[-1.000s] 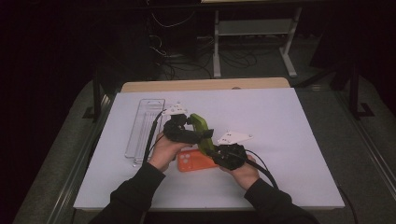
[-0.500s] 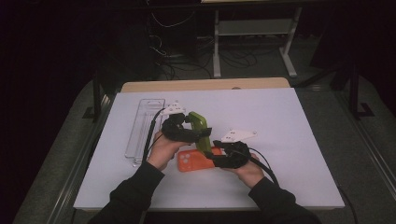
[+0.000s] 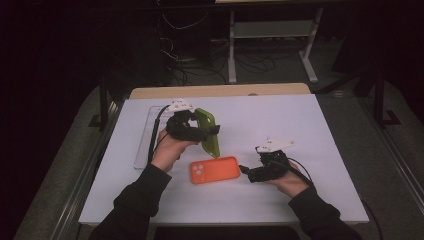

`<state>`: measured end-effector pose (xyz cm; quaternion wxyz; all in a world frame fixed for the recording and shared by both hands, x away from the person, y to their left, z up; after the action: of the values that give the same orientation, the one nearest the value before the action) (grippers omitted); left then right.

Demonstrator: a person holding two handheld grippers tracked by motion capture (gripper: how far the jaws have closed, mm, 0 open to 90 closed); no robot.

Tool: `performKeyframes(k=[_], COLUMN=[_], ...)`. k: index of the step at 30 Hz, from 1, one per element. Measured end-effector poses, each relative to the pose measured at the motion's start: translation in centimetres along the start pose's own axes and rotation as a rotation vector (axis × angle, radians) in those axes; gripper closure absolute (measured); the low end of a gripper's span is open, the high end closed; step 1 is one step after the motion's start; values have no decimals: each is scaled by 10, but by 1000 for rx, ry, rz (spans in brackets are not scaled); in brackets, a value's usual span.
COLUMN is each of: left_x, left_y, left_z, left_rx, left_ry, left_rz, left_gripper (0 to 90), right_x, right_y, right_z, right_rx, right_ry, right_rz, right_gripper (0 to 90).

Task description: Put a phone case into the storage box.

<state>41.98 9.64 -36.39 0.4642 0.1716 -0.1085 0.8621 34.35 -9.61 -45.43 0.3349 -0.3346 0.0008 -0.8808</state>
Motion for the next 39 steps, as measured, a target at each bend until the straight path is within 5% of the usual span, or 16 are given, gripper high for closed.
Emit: performKeyframes(k=[11, 21, 29, 39], left_x=[24, 50, 61, 52], left_y=[-48, -96, -133, -166], left_z=[22, 34, 28, 1], left_rx=[-7, -28, -18, 26], left_ry=[12, 18, -7, -113], left_rz=[115, 245, 387, 570], left_gripper=[139, 139, 139, 137], right_x=[20, 30, 30, 29], right_y=[26, 38, 40, 38], right_z=[-21, -33, -37, -38], right_rx=[-29, -32, -33, -23], right_ry=[17, 12, 3, -3], right_rz=[-13, -34, -46, -50], right_gripper=[5, 0, 0, 0])
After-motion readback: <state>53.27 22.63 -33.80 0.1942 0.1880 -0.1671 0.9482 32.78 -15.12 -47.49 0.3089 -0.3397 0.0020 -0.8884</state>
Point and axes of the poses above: each handheld gripper's, and its own axes: x roughly backward along the jaws, z roughly out of its top, y roughly to its right, the point moved 7 cm from there along -x, roughly forward along the jaws, and after that the axes turned 13 degrees about -x, right-handed, at the moved point
